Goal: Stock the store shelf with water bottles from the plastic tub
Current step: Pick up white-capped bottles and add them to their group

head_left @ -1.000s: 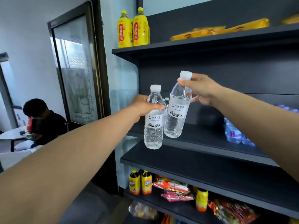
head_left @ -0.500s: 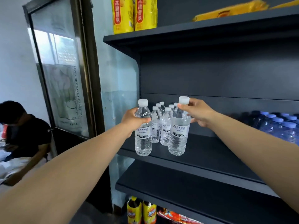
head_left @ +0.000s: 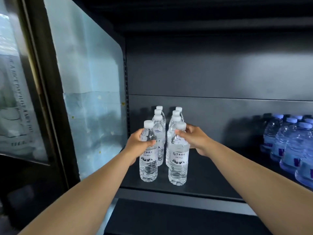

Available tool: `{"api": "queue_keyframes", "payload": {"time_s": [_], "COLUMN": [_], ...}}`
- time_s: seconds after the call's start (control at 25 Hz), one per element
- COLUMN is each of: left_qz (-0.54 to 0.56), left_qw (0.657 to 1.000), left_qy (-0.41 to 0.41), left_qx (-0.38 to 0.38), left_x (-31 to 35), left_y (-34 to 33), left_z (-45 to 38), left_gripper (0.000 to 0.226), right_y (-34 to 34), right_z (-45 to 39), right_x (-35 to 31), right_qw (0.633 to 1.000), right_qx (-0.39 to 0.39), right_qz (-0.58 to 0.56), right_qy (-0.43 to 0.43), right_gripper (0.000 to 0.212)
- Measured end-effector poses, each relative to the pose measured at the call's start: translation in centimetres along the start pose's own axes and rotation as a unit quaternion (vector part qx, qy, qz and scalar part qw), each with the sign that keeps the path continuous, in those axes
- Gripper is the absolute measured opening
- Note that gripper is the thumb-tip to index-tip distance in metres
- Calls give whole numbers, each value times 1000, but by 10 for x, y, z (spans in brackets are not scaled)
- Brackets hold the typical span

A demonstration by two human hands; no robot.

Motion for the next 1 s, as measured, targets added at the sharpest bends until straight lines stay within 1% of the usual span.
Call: {"api": "queue_keyframes", "payload": {"time_s": [0.08, 0.12, 0.16, 0.24, 0.28, 0.36, 0.4, 0.48, 0.6, 0.76, 0.88, 1.0], "left_qz": [6, 7, 12, 22, 20, 2, -7, -9, -3, -10, -17, -19], "left_qw": [1000, 999, 999, 998, 998, 997, 997, 997, 997, 996, 995, 994], "left_qy": [-24, -34, -49, -53, -51, -63, -68, -66, -75, -85, -94, -96], "left_qx": [-16, -15, -7, 18, 34, 43, 40, 28, 35, 38, 38, 39], "left_x": [-6, -13, -19, -44, -61, -88, -99, -104, -111, -114, -112, -112], "left_y": [-2, -5, -8, -18, -23, -33, -37, -42, -49, -54, -53, -55], "left_z": [-13, -16, -15, -3, 3, 9, 7, 5, 3, 4, 4, 3], "left_gripper": [68, 68, 69, 73, 77, 81, 82, 80, 79, 74, 71, 70], "right_y": [-2, -5, -10, -30, -41, -56, -58, -57, -56, -58, -57, -60], "right_z": [-2, 0, 7, 30, 41, 48, 48, 45, 48, 49, 47, 47], "right_x": [4, 9, 17, 40, 50, 70, 76, 89, 105, 112, 114, 112], "right_qw": [1000, 999, 997, 994, 990, 983, 982, 983, 986, 991, 992, 991], "right_qx": [1, 16, 42, 109, 139, 184, 191, 181, 157, 120, 119, 129], "right_qz": [-24, -43, -56, -33, -18, -9, -9, -21, -49, -49, -39, -19], "right_qy": [9, 18, 20, -1, -17, -14, -2, 17, 30, 27, 33, 18], "right_gripper": [43, 49, 61, 83, 84, 69, 63, 57, 59, 59, 59, 66]}}
Point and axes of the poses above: each hand's wrist, its own z-axis away from the middle knuckle, its own y-axis out of the back of the hand, x = y × z, the point moved 1 cm from there along -z, towards the middle knuckle, and after that the axes turned 5 degrees about y, right-handed, at the moved point
